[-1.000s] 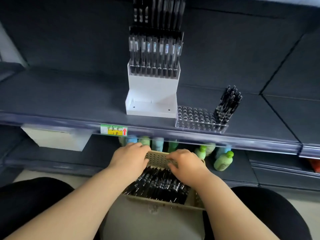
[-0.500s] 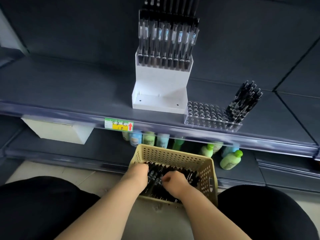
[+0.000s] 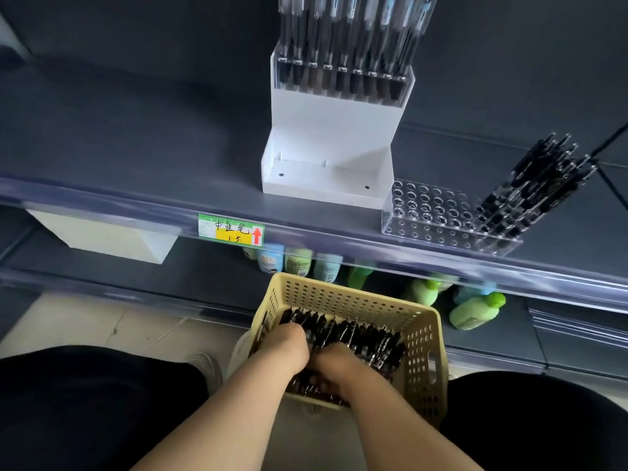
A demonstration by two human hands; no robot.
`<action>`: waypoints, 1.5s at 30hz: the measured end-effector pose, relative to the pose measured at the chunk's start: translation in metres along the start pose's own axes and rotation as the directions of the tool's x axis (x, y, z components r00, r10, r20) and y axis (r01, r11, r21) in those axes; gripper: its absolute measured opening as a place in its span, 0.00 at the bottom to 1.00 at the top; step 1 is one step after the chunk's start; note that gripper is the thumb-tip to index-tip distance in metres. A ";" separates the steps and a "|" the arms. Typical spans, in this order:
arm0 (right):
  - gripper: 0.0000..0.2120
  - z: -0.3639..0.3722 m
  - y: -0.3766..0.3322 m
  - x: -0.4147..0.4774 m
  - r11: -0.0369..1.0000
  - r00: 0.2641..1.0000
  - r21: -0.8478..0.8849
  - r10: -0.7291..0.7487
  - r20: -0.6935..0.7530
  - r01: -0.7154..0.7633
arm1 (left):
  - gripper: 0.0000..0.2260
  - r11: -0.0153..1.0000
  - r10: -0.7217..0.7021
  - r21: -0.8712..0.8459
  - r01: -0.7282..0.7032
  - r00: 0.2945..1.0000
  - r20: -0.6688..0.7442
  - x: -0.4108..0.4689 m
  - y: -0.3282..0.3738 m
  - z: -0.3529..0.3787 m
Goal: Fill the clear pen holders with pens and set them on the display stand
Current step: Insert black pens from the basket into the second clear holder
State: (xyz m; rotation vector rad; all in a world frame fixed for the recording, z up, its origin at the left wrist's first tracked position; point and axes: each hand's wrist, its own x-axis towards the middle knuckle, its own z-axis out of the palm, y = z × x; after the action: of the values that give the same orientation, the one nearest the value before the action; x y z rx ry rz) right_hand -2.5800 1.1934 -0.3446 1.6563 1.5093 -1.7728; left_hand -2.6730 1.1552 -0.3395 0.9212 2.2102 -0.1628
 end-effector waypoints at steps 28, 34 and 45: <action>0.07 -0.084 -0.047 -0.144 0.680 0.459 -0.385 -0.718 -0.524 0.624 | 0.08 0.671 0.349 -0.444 -0.594 0.781 -0.518 -0.116 0.057 -0.093; 0.06 -0.131 -0.094 -0.186 0.545 0.236 -0.364 -0.744 -0.625 0.755 | 0.09 0.566 0.427 -0.417 -0.711 0.686 -0.589 -0.122 0.076 -0.151; 0.12 -0.218 -0.143 -0.194 0.470 0.036 -0.502 -0.755 -0.654 0.726 | 0.13 0.375 0.495 -0.377 -0.847 0.527 -0.691 -0.096 0.146 -0.200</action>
State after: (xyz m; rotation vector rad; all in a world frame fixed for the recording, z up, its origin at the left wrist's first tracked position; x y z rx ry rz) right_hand -2.5109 1.3455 -0.0656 1.9490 3.4054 -1.0915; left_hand -2.6461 1.2817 -0.1080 1.4504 1.7538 1.3778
